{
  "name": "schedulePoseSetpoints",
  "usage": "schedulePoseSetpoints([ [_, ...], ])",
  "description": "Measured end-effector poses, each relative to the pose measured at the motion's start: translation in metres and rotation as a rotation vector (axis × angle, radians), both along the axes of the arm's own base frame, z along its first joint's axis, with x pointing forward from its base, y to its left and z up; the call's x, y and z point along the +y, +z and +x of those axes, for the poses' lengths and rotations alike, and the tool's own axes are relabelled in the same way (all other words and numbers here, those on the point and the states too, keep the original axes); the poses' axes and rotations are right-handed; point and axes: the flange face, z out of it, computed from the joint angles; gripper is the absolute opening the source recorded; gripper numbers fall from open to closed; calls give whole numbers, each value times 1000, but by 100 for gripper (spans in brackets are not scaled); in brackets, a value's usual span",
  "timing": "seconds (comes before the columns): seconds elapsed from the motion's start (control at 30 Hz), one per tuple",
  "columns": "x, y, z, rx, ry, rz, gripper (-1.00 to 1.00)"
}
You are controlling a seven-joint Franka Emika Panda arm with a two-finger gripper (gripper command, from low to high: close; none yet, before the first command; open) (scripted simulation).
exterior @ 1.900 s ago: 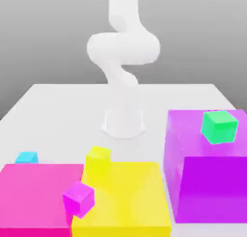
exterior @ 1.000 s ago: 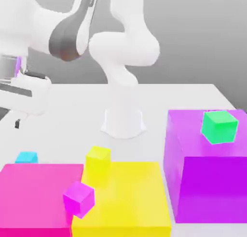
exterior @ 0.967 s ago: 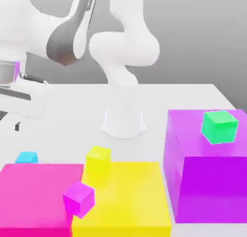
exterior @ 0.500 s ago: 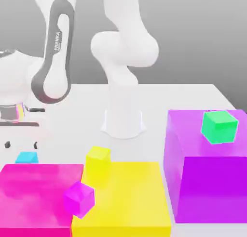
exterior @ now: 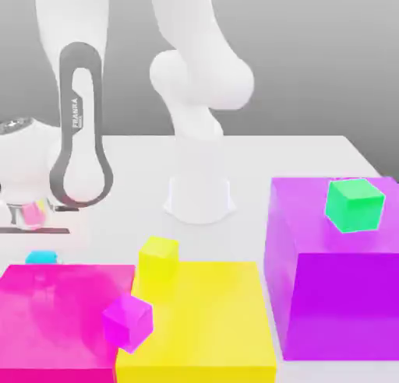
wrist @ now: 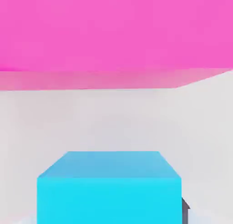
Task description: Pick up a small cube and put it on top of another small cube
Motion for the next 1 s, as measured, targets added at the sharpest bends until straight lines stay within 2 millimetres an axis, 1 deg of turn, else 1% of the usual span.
schedulePoseSetpoints([
  [0.2,0,42,-1,1,1,0,-100],
  [0.27,6,52,2,12,-10,-2,-100],
  [0.57,58,86,38,64,-159,-47,-100],
  [0.73,89,106,53,65,-262,-70,-100],
  [1.0,148,138,72,40,-410,-76,-100],
])
